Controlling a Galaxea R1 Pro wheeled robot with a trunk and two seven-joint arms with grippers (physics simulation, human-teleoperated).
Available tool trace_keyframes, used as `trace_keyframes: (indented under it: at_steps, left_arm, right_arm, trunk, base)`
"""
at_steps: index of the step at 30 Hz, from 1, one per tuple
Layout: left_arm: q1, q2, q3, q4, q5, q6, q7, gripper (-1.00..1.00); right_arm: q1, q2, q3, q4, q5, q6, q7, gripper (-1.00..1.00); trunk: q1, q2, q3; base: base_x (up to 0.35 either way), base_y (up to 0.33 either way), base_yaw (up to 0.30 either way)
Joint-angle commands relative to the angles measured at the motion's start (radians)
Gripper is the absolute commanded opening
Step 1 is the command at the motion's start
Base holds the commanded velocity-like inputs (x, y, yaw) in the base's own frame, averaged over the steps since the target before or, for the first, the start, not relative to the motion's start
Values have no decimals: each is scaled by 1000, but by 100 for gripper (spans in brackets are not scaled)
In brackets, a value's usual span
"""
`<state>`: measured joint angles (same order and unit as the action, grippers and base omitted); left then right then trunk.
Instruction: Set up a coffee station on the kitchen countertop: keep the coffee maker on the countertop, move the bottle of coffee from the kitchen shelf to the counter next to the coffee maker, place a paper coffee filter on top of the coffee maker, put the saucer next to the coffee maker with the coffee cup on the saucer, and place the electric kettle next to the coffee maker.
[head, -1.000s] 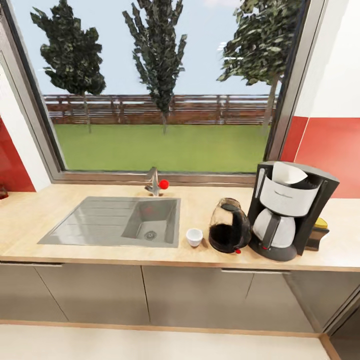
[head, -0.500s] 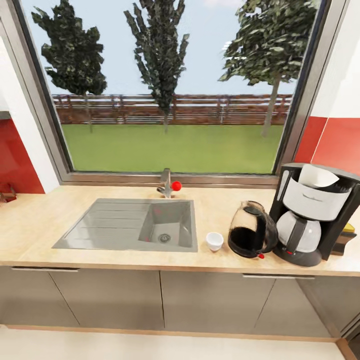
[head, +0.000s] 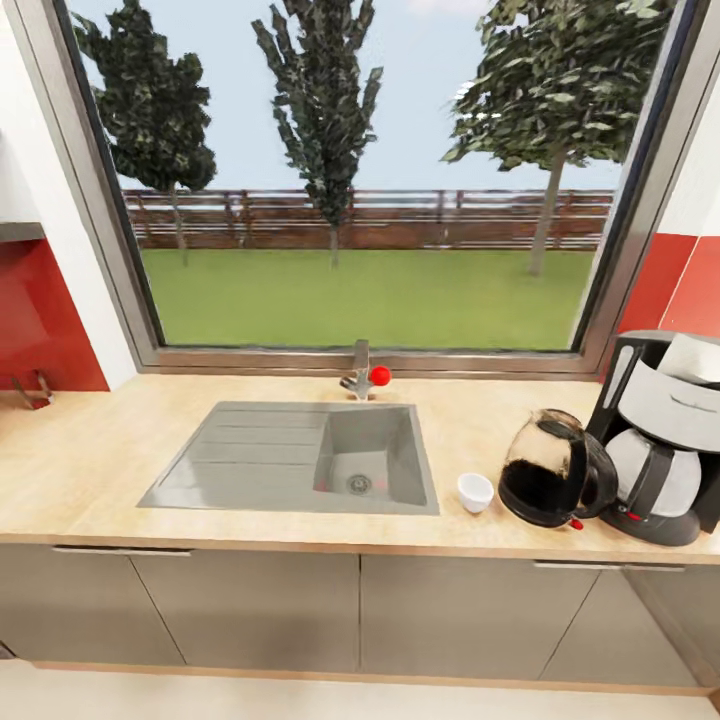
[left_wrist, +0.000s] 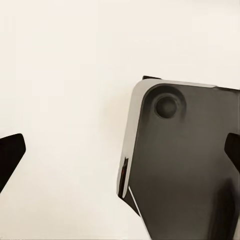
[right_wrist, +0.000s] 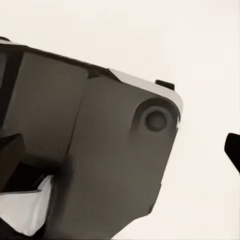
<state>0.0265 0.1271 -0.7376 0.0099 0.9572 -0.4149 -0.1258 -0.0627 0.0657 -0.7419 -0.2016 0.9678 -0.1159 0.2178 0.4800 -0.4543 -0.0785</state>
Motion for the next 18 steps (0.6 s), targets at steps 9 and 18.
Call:
trace_keyframes:
  at_steps: [9,18]
  left_arm:
    - [0,-1,-5,1,11,-2,-8,100]
    - [0,-3,-6,1,10,-2,-8,100]
  right_arm:
    - [0,-10,-42,-11,-158,-2,6,100]
    - [0,-80,428,-62,-1460,-1,6,100]
  trunk:
    - [1,-2,-2]
    - [1,-2,-2]
  base:
    - [89,297,0]
    - [115,122,0]
